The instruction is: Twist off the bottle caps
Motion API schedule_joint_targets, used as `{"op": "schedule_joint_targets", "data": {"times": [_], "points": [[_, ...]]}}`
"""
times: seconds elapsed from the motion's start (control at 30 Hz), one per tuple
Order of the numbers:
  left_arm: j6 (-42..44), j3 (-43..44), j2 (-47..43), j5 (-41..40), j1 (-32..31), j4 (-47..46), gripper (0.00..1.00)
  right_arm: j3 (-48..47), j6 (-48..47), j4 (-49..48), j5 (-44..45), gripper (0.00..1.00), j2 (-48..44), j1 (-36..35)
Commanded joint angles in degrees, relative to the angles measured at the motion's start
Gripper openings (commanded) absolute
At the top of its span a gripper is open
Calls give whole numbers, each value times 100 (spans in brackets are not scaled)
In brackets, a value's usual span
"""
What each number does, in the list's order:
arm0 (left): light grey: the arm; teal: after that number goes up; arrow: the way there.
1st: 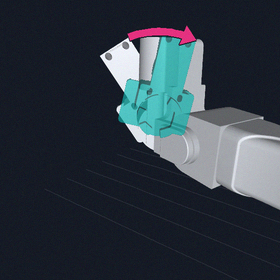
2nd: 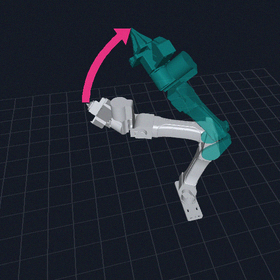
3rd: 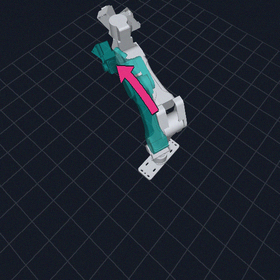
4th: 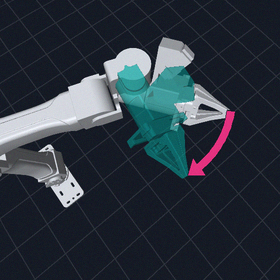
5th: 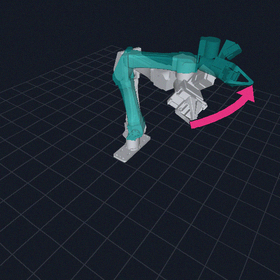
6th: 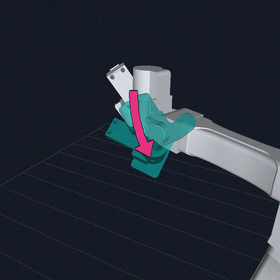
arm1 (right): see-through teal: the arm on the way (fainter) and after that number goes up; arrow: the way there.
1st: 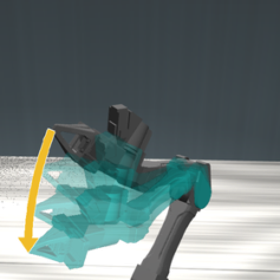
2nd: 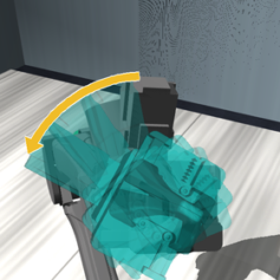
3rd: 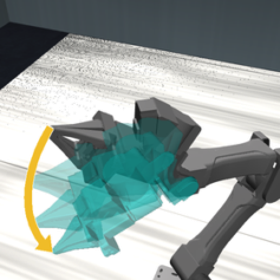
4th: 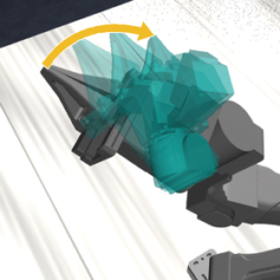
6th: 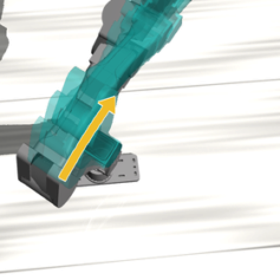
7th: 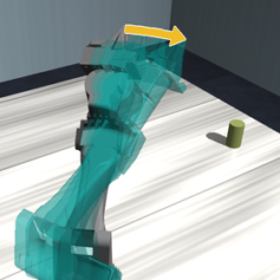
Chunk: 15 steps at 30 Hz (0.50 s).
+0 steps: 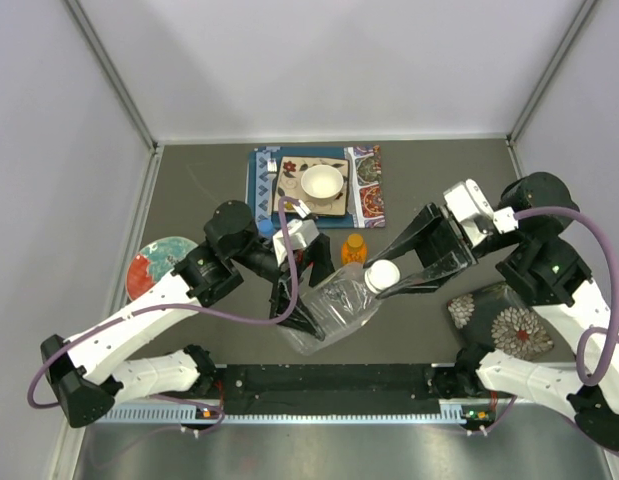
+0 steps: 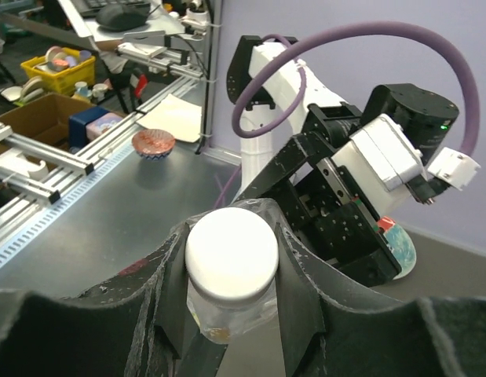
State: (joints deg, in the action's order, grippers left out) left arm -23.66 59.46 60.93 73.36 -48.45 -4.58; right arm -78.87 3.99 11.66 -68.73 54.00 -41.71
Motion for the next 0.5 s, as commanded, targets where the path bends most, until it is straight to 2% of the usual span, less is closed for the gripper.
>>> {"op": "schedule_joint_targets", "data": {"times": [0.0, 0.2, 0.47], "points": [[-491, 13, -19, 46, 125, -1283, 29, -14, 23, 74, -958, 0, -47, 5], [316, 188, -89, -550, 169, -301, 28, -93, 260, 21, -72, 0, -153, -3], [1012, 320, -90, -1394, 160, 432, 30, -225, 445, -243, 3038, 0, -521, 5]]}}
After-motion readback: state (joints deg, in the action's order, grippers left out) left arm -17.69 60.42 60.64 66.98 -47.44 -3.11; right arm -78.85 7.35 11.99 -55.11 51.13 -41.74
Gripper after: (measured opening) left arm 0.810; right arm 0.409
